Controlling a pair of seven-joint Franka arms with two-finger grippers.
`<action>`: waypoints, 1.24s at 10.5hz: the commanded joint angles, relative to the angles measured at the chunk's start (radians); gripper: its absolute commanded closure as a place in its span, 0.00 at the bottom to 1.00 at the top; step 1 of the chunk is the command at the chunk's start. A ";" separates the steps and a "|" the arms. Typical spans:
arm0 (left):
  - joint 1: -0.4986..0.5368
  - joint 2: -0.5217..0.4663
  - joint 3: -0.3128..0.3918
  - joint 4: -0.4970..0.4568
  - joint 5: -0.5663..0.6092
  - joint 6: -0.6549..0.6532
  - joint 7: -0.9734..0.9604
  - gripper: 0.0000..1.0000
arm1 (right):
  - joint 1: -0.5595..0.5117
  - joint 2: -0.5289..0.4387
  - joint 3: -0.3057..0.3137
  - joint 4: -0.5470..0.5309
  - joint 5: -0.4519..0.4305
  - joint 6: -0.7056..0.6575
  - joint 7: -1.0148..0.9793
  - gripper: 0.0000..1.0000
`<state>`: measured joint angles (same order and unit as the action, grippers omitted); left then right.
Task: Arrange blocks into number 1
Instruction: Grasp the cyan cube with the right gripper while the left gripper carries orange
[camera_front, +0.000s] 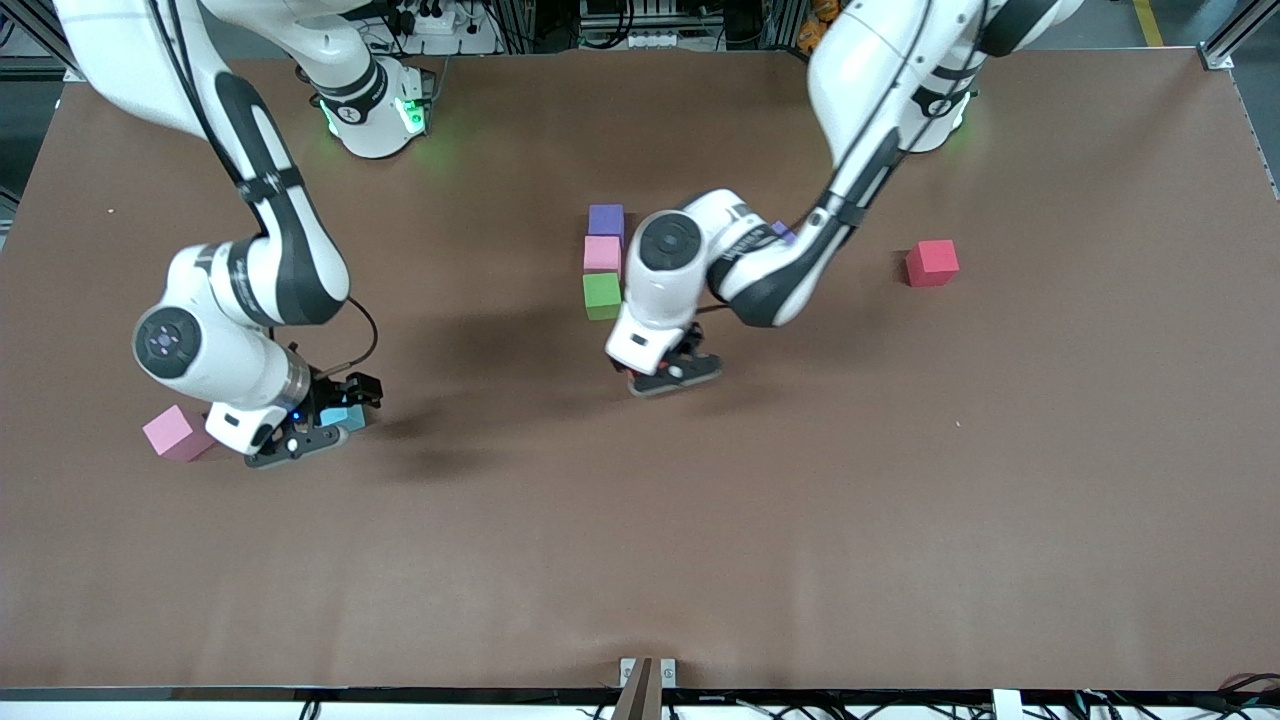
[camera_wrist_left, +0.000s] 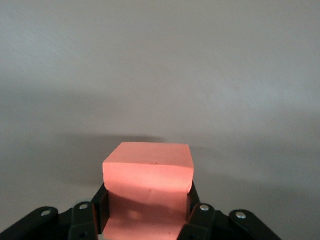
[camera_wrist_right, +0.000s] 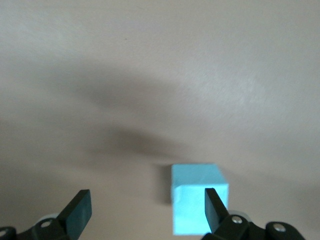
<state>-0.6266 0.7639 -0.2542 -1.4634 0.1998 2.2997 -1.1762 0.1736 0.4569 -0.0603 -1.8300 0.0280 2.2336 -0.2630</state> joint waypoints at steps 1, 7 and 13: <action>-0.050 0.058 0.013 0.064 -0.019 -0.008 -0.003 1.00 | -0.040 0.031 0.014 0.049 -0.042 0.000 -0.105 0.00; -0.108 0.074 0.015 0.060 -0.037 -0.012 -0.014 1.00 | -0.095 0.071 0.013 0.020 -0.040 -0.003 -0.147 0.00; -0.127 0.081 0.016 0.055 -0.029 -0.016 -0.019 1.00 | -0.094 0.091 -0.001 -0.008 -0.030 -0.002 -0.148 0.00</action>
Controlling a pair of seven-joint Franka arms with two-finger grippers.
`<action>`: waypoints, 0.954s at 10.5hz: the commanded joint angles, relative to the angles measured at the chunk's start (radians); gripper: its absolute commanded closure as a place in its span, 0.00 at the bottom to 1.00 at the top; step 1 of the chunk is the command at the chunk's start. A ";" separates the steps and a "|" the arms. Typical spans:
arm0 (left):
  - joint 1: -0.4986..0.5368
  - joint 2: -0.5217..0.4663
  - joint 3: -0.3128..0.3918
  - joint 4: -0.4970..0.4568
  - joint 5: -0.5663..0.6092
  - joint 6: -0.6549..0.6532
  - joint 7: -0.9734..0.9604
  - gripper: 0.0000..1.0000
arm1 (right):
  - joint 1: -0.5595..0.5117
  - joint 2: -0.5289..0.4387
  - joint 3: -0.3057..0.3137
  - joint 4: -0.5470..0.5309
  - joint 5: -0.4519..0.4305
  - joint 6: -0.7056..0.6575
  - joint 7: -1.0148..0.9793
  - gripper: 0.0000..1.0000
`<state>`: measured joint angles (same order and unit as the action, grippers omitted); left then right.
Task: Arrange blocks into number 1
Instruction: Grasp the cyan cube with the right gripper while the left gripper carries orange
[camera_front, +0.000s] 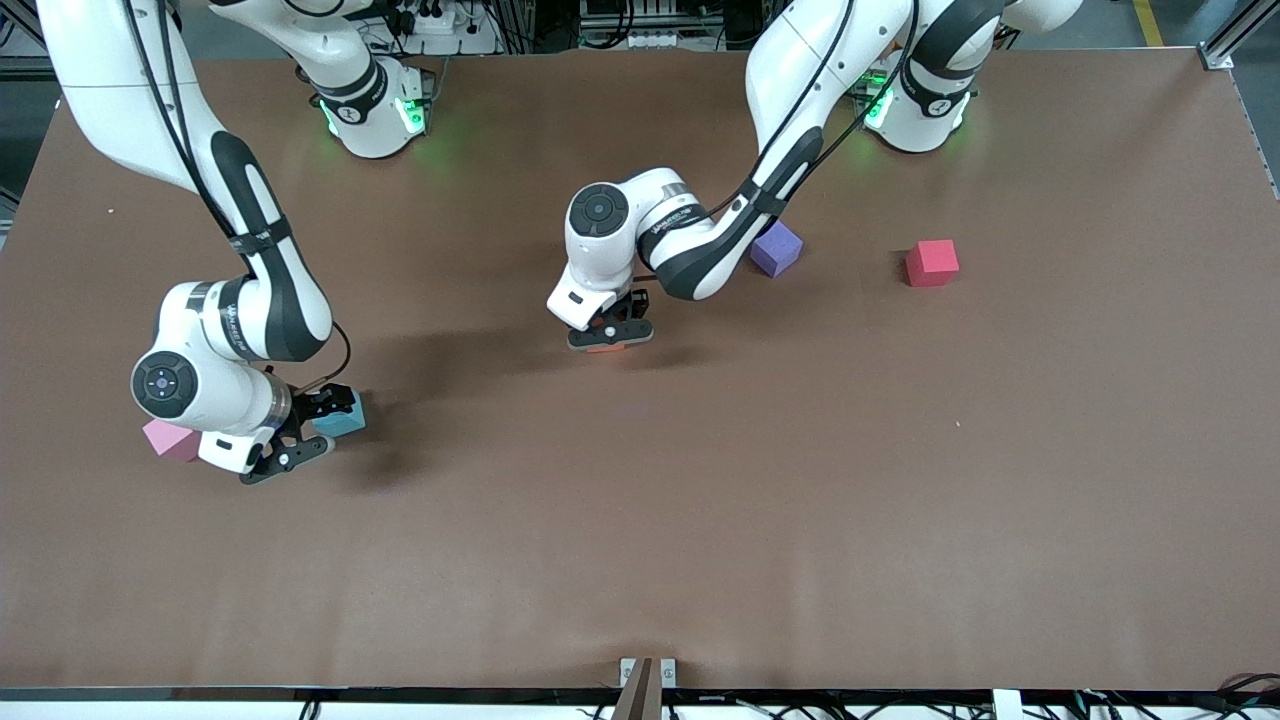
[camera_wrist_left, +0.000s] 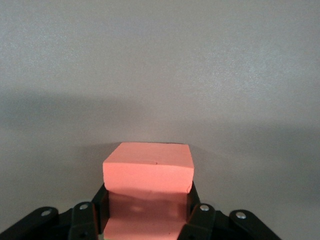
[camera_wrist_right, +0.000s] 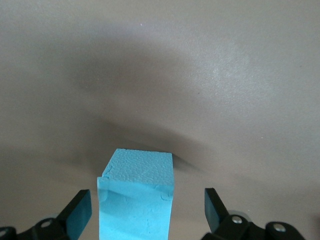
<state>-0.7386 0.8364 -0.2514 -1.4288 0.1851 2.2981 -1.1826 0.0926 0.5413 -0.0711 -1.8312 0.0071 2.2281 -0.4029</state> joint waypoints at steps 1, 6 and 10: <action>-0.016 0.007 0.014 0.019 -0.010 -0.025 -0.012 1.00 | -0.013 0.009 0.010 -0.013 -0.006 0.004 -0.007 0.00; -0.033 -0.003 0.014 0.019 -0.004 -0.072 -0.008 0.51 | 0.001 0.035 0.008 -0.016 0.036 0.004 -0.007 0.04; -0.048 -0.016 0.030 0.019 0.014 -0.088 -0.011 0.00 | 0.015 0.032 -0.001 -0.091 0.083 0.071 0.001 0.14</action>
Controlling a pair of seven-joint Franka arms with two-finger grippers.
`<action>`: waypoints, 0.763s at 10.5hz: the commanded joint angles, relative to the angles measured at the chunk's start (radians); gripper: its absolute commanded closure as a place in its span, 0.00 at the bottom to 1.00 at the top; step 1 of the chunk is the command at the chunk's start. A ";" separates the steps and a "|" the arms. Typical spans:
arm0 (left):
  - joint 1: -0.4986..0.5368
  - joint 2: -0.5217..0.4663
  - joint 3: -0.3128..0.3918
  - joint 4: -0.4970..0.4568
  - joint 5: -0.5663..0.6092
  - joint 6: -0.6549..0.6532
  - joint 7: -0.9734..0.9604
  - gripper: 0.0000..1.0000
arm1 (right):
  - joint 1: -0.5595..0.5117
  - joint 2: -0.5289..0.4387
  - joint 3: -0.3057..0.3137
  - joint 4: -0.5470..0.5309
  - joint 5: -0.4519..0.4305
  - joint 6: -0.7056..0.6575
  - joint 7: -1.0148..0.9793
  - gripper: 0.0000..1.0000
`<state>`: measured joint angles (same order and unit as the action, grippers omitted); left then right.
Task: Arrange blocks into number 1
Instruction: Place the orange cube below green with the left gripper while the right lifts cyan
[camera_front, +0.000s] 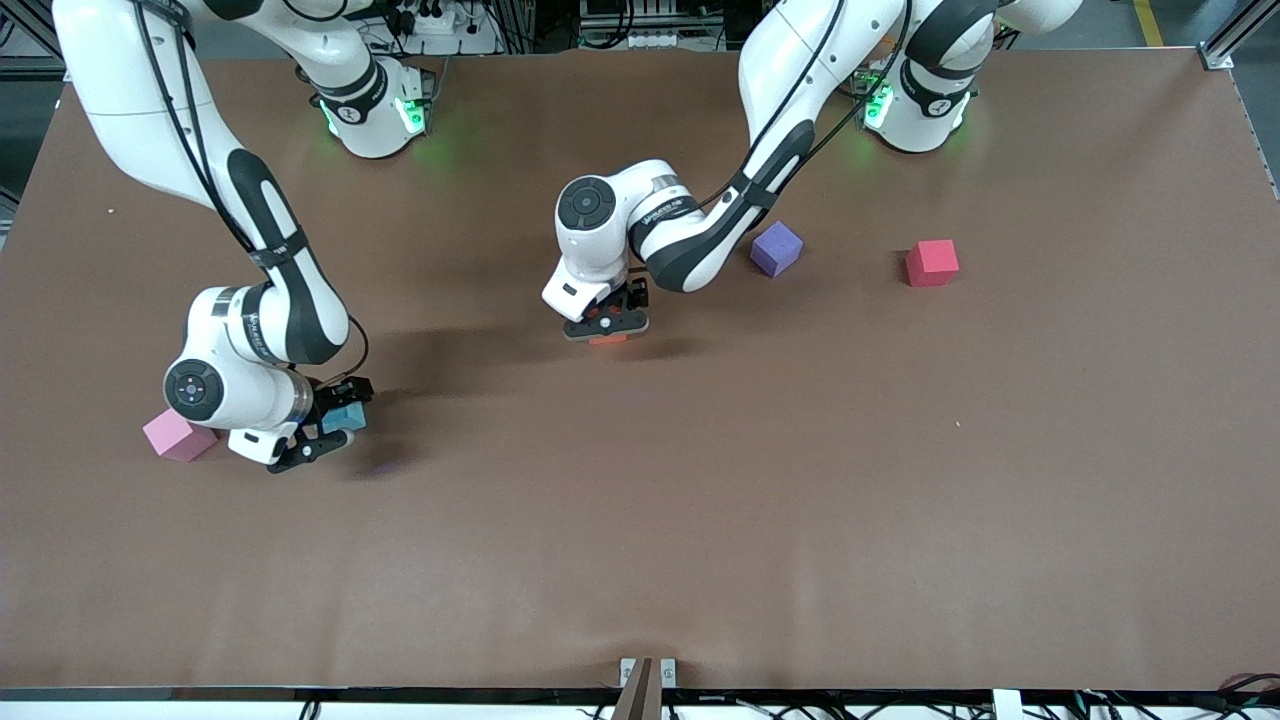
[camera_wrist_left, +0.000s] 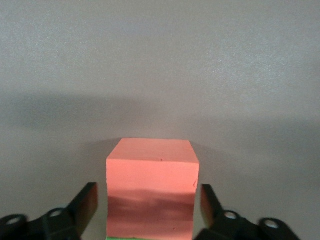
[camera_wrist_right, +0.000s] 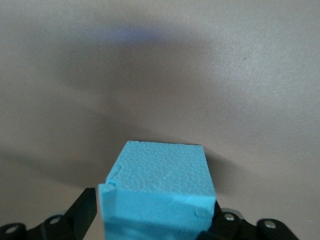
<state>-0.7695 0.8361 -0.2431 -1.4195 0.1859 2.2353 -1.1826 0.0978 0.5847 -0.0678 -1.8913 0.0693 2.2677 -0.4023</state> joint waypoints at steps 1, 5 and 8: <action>-0.016 -0.029 0.022 0.010 0.023 -0.043 -0.012 0.00 | 0.011 -0.013 -0.006 -0.032 0.021 0.032 0.003 0.19; 0.030 -0.130 0.033 0.013 0.023 -0.137 -0.011 0.00 | 0.022 -0.032 -0.027 -0.026 0.055 0.019 0.003 0.41; 0.162 -0.209 0.038 0.011 0.029 -0.155 0.007 0.00 | 0.060 -0.066 -0.053 -0.019 0.086 0.018 0.014 0.44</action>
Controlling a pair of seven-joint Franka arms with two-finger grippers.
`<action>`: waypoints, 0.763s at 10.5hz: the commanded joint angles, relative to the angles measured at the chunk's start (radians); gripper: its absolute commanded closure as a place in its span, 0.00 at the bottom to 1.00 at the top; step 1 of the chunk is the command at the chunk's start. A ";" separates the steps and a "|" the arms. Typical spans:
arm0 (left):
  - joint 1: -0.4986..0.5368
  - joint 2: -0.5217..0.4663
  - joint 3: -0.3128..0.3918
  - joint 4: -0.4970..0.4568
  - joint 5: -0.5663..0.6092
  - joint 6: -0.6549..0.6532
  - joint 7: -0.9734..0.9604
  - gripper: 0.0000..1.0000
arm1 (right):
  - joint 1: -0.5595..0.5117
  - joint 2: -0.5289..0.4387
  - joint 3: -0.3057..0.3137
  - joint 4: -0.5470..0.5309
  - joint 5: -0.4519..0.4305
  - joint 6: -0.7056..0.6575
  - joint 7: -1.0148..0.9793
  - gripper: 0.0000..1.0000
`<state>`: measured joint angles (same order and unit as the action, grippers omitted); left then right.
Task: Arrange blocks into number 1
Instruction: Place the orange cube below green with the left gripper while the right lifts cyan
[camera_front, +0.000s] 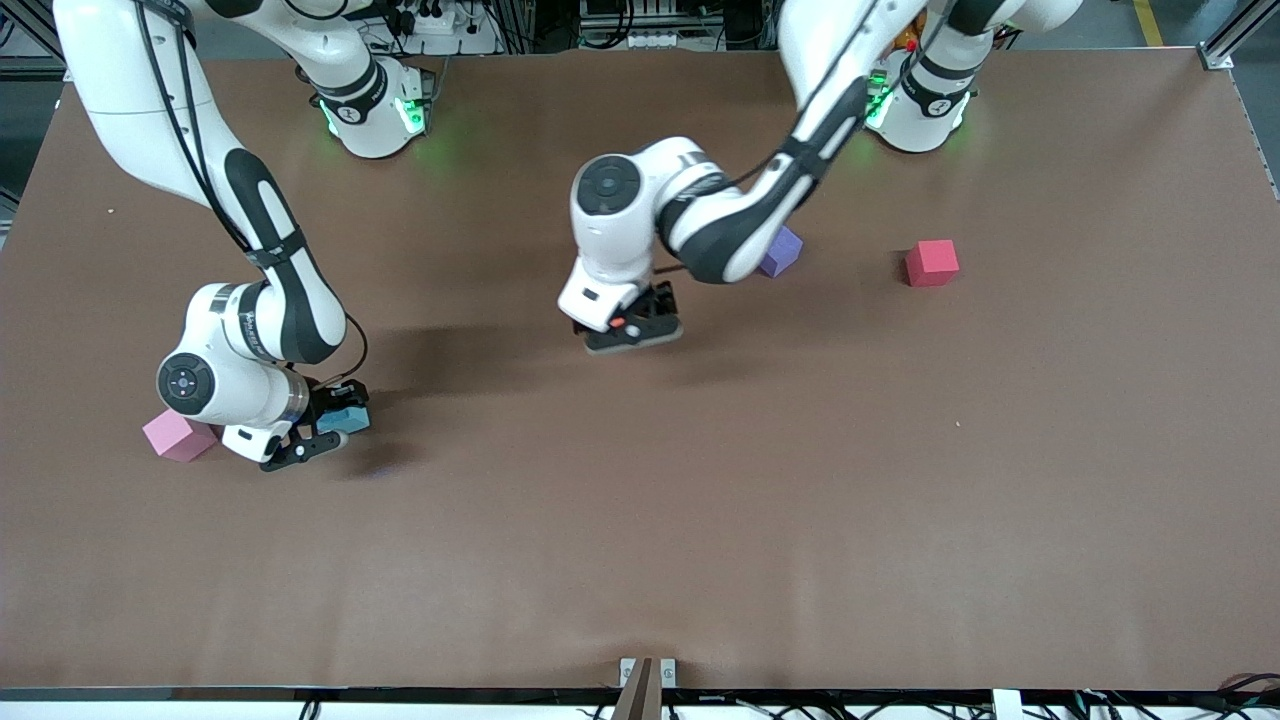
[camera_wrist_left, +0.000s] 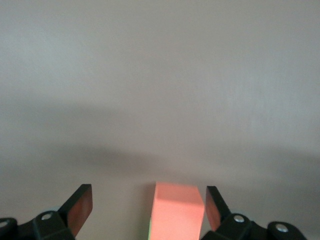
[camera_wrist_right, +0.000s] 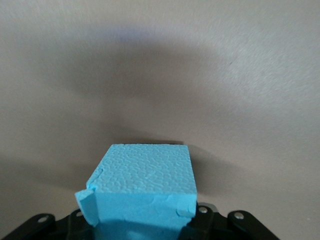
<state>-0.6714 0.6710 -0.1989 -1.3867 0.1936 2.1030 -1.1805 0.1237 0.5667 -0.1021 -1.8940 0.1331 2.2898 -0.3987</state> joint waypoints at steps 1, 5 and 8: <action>0.108 -0.071 -0.007 -0.021 0.038 -0.053 0.063 0.00 | 0.071 -0.073 -0.037 -0.016 0.067 -0.024 0.041 0.44; 0.268 -0.145 -0.008 -0.021 0.046 -0.109 0.197 0.00 | 0.460 -0.079 -0.232 0.053 0.261 -0.085 0.375 0.42; 0.366 -0.203 -0.010 -0.020 0.044 -0.195 0.319 0.00 | 0.643 0.008 -0.237 0.200 0.258 -0.079 0.705 0.41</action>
<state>-0.3494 0.5157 -0.1972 -1.3867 0.2174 1.9479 -0.9156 0.7164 0.5078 -0.3156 -1.7825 0.3740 2.2210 0.2075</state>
